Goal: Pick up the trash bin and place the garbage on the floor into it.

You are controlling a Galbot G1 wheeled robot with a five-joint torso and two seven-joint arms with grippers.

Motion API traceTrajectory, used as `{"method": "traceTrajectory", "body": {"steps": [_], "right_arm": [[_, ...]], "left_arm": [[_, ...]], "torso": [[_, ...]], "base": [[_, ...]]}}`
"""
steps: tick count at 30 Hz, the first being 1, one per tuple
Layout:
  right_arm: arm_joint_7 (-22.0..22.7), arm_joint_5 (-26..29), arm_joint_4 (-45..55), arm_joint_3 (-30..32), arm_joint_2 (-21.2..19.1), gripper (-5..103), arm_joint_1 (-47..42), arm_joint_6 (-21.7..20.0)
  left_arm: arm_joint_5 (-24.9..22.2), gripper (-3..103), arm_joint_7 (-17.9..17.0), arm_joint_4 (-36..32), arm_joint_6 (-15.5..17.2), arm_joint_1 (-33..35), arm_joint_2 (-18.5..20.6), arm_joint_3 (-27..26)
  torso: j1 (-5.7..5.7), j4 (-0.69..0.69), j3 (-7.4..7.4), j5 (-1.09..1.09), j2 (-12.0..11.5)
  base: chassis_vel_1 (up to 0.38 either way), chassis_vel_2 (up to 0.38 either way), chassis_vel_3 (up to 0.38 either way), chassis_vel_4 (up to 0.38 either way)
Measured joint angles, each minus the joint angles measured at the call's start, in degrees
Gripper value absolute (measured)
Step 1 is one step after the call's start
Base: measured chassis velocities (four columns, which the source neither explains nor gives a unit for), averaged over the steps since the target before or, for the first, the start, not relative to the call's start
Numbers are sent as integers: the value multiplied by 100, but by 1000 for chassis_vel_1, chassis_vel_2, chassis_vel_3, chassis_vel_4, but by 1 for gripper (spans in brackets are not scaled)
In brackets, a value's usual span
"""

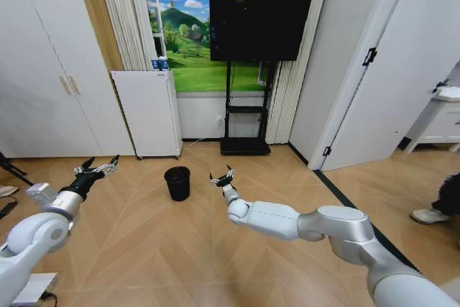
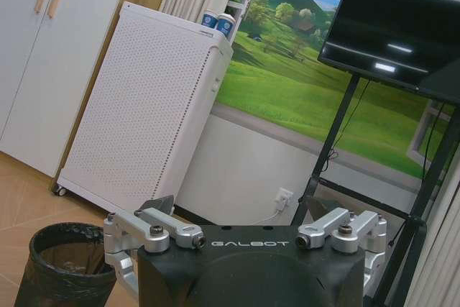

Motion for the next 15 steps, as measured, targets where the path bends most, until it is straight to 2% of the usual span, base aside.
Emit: {"method": "traceTrajectory", "body": {"steps": [15], "right_arm": [[-2,-1,6,5,-3,100,-1,0]], "left_arm": [[0,100,0,-3,0,0,0,-2]], "torso": [[0,0,0,0,0]], "base": [[0,0,0,0]]}}
